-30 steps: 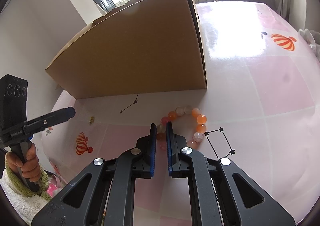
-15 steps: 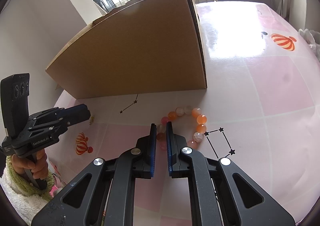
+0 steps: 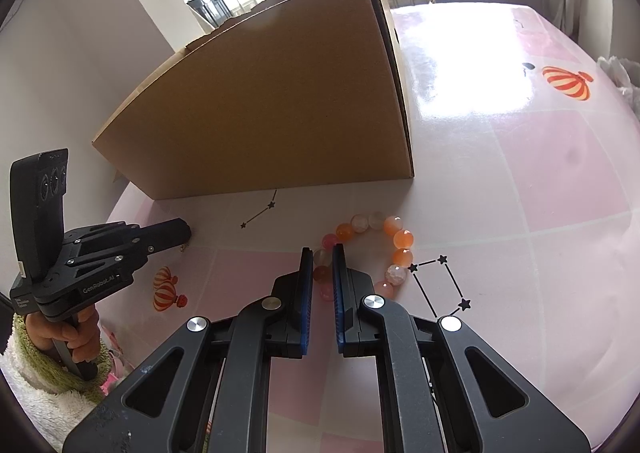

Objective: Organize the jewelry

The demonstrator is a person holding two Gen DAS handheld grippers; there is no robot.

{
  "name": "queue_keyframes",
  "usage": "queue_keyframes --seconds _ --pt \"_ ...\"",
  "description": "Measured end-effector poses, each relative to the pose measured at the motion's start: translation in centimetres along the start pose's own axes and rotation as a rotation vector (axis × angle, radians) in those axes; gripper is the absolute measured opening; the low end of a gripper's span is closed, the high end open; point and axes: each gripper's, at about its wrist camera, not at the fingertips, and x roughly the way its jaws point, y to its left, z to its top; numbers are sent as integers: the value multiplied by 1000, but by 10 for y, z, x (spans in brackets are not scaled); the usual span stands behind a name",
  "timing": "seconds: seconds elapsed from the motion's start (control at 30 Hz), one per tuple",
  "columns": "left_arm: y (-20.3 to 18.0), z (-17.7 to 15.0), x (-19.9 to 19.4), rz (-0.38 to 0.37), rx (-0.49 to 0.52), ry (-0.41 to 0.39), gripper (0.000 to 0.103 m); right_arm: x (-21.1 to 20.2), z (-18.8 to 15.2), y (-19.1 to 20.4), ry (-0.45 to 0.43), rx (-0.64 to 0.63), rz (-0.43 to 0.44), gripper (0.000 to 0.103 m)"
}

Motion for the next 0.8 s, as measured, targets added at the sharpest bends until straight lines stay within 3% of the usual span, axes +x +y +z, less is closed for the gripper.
queue_keyframes --seconds 0.13,0.3,0.4,0.8 --pt "-2 0 0 -8 8 -11 0 -1 0 2 -1 -10 -8 7" --pt "11 1 -5 -88 -78 -41 0 -1 0 5 0 -13 -9 7" --pt "18 2 -12 -99 -112 -63 0 0 1 5 3 -14 -6 7" --pt "20 1 -25 -64 -106 -84 0 7 9 4 39 -12 16 10"
